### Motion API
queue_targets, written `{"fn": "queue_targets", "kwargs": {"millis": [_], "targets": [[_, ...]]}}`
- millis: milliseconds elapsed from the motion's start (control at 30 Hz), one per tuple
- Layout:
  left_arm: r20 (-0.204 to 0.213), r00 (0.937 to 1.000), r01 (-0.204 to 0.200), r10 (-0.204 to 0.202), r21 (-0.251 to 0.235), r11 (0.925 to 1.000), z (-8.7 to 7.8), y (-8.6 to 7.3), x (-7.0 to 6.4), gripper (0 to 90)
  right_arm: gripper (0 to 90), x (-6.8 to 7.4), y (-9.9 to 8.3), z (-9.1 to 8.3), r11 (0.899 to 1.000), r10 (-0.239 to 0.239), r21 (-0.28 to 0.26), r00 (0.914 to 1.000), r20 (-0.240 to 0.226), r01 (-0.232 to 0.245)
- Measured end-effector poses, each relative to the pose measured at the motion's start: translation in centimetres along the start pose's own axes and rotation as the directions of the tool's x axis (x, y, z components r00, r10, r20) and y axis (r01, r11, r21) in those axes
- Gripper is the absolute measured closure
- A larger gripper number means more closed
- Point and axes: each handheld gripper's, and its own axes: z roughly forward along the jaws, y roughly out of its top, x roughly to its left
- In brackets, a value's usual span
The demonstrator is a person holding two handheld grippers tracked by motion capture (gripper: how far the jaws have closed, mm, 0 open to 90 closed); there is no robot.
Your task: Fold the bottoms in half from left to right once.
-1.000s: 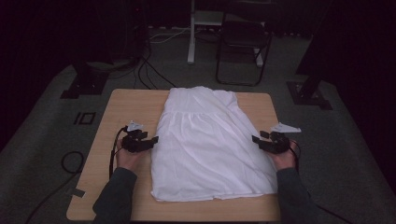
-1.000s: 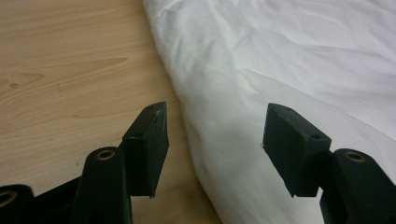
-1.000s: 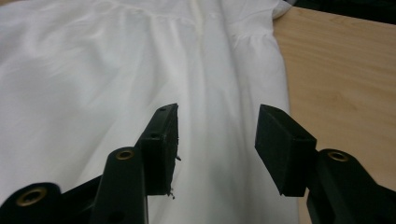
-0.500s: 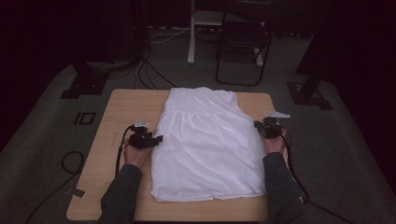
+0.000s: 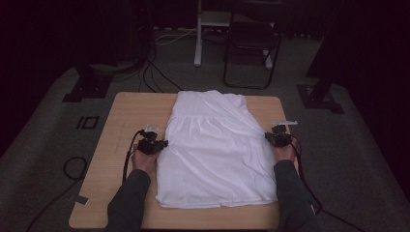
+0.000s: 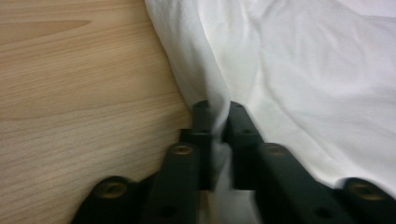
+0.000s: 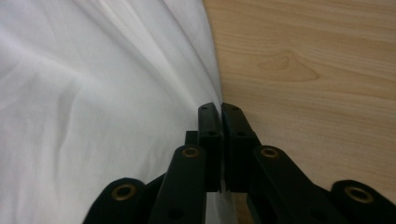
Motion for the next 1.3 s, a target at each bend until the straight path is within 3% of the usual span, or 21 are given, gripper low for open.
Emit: {"fn": "queue_targets", "kwargs": {"millis": [33,200,233,267,300,333,400,567,667,767,833,933,967,1033,1067,1133,1167,1200,1233,1267,1300], "targets": [[-0.025,0.9993,-0.027,0.027,0.001,0.9996,-0.6,-0.4,-0.2,86.9,89.1,0.2,-0.3,-0.4,1.000,-0.012,0.008,0.9999,-0.004,0.012],[-0.025,0.9991,-0.035,0.035,-0.018,0.9992,-2.7,-2.1,0.4,87.2,89.4,0.8,-1.7,-1.6,0.999,-0.043,0.007,0.9982,-0.041,0.043],[-0.021,0.9994,-0.030,0.029,-0.026,0.9992,-3.9,-3.5,0.5,87.2,89.4,1.6,-3.1,-2.8,0.998,-0.059,0.001,0.9953,-0.076,0.060],[-0.021,0.9994,-0.030,0.029,-0.026,0.9992,-3.9,-3.5,0.5,87.2,89.4,1.6,-3.1,-2.8,0.998,-0.059,0.001,0.9953,-0.076,0.060],[-0.022,0.9990,-0.039,0.039,-0.021,0.9990,-5.0,-4.8,0.3,87.2,89.4,2.4,-4.4,-3.9,0.998,-0.067,-0.011,0.9931,-0.096,0.067],[-0.022,0.9990,-0.039,0.039,-0.021,0.9990,-5.0,-4.8,0.3,87.1,89.4,2.8,-5.1,-4.5,0.997,-0.071,-0.013,0.9917,-0.108,0.070],[-0.011,0.9992,-0.039,0.039,-0.027,0.9989,-6.9,-6.7,-0.2,87.0,89.4,3.4,-6.5,-5.7,0.998,-0.055,-0.022,0.9896,-0.133,0.052],[-0.012,0.9964,-0.084,0.084,-0.012,0.9964,-9.6,-9.2,-1.4,86.7,89.4,4.7,-10.1,-8.8,0.999,-0.037,-0.022,0.9799,-0.196,0.034],[-0.013,0.9966,-0.081,0.081,-0.016,0.9966,-10.5,-10.4,-1.9,86.4,89.4,5.4,-11.3,-10.0,0.999,-0.040,-0.023,0.9781,-0.204,0.036],[-0.012,0.9964,-0.084,0.084,0.007,0.9965,-11.3,-12.2,-2.8,86.4,89.3,6.7,-12.9,-11.8,0.996,-0.088,-0.012,0.9775,-0.192,0.087],[-0.004,0.9962,-0.087,0.087,0.013,0.9962,-11.7,-12.7,-3.3,86.5,89.4,6.9,-13.3,-12.3,0.996,-0.090,-0.002,0.9769,-0.194,0.091],[0.006,0.9959,-0.090,0.090,0.018,0.9958,-12.0,-13.0,-3.5,84.2,89.2,6.8,-13.6,-12.7,0.997,-0.072,0.019,0.9758,-0.206,0.078],[0.001,0.9958,-0.091,0.091,0.010,0.9958,-12.1,-12.6,-3.2,74.9,81.7,6.6,-13.4,-12.7,0.997,-0.057,0.036,0.9739,-0.220,0.067],[-0.007,0.9959,-0.090,0.090,-0.005,0.9959,-12.2,-12.3,-3.0,58.0,59.7,6.6,-12.7,-12.5,0.998,-0.062,0.007,0.9775,-0.202,0.065],[-0.002,0.9966,-0.082,0.082,-0.051,0.9953,-12.4,-11.2,-2.6,54.3,56.0,6.5,-12.1,-12.5,0.998,-0.059,-0.014,0.9791,-0.195,0.057],[-0.019,0.9964,-0.084,0.083,-0.095,0.9919,-12.4,-9.7,-2.1,47.7,51.8,6.6,-10.7,-12.4,0.996,-0.062,-0.069,0.9773,-0.203,0.049],[-0.026,0.9965,-0.082,0.080,-0.106,0.9909,-12.2,-8.9,-1.8,46.3,51.0,6.8,-9.5,-12.1,0.993,-0.083,-0.097,0.9747,-0.207,0.064],[-0.026,0.9965,-0.082,0.080,-0.106,0.9909,-12.2,-8.9,-1.8,45.7,51.0,6.8,-9.5,-12.1,0.993,-0.083,-0.097,0.9747,-0.207,0.064],[-0.025,0.9971,-0.074,0.071,-0.123,0.9897,-11.4,-7.1,-1.2,45.7,50.7,7.3,-7.3,-11.1,0.988,-0.118,-0.121,0.9706,-0.210,0.094],[-0.025,0.9971,-0.074,0.071,-0.123,0.9897,-11.4,-7.1,-1.2,45.4,50.7,7.3,-7.3,-11.1,0.988,-0.118,-0.121,0.9706,-0.210,0.094],[-0.019,0.9981,-0.061,0.059,-0.125,0.9904,-10.2,-5.5,-0.8,45.2,51.6,7.8,-5.1,-9.7,0.985,-0.132,-0.143,0.9634,-0.233,0.100]]}}
